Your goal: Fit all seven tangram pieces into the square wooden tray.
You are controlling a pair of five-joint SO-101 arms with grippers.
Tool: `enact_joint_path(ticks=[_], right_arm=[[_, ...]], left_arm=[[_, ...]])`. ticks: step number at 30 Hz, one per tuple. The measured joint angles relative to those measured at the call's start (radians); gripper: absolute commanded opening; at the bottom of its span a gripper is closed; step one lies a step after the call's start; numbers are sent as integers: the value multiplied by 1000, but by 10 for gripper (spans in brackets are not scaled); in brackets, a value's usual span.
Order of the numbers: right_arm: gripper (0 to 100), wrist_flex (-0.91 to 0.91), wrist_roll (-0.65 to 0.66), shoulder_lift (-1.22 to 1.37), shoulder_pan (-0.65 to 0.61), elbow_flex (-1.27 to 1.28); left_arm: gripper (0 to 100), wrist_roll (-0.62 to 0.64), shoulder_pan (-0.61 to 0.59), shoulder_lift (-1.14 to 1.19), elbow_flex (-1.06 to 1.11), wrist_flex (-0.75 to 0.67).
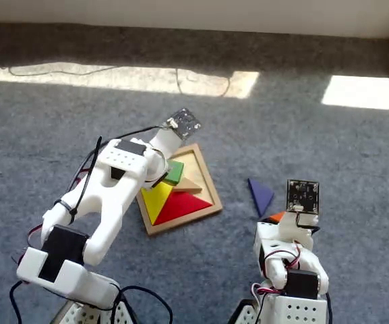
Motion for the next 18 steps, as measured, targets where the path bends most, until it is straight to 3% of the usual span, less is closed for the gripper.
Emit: enact_joint_path(ticks=[7,18], right_arm=[[5,0,0,0,0,0],[5,0,0,0,0,0]], left_arm=[[34,38,15,-55,-15,54],[34,219,216,-110,-2,118]])
